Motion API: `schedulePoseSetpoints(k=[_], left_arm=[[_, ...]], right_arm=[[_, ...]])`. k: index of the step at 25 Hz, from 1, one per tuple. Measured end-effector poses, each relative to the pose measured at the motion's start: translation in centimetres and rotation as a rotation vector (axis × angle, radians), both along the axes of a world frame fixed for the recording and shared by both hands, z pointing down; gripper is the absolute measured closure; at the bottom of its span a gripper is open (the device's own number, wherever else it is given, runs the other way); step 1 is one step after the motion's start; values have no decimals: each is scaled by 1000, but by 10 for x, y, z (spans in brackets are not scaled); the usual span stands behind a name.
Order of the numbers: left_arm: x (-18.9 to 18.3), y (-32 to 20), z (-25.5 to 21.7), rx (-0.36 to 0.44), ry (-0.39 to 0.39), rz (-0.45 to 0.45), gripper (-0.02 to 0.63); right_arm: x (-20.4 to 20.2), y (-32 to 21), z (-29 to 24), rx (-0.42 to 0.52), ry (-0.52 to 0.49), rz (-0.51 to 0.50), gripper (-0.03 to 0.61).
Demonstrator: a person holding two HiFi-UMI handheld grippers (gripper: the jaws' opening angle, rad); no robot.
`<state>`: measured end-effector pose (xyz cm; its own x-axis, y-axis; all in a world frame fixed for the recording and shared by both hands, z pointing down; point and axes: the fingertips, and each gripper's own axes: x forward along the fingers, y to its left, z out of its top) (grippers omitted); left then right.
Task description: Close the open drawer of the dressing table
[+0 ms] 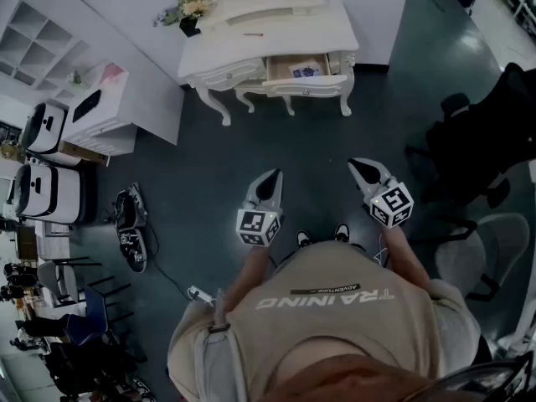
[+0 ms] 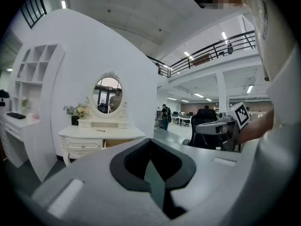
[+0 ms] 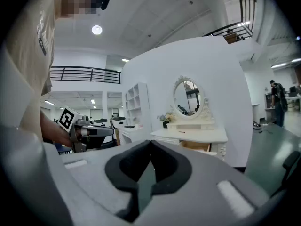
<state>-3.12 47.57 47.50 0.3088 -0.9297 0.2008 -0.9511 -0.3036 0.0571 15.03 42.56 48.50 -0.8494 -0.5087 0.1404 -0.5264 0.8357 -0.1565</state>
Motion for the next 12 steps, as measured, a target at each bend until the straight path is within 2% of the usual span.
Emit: schedulePoseSetpoints(k=[5, 12], left_arm=[[-8, -4, 10, 10, 28, -9, 612], [-8, -6, 16, 25, 33, 54, 612]], right_arm=[[-4, -4, 10, 2, 15, 1, 574], [-13, -4, 14, 5, 28, 23, 574]])
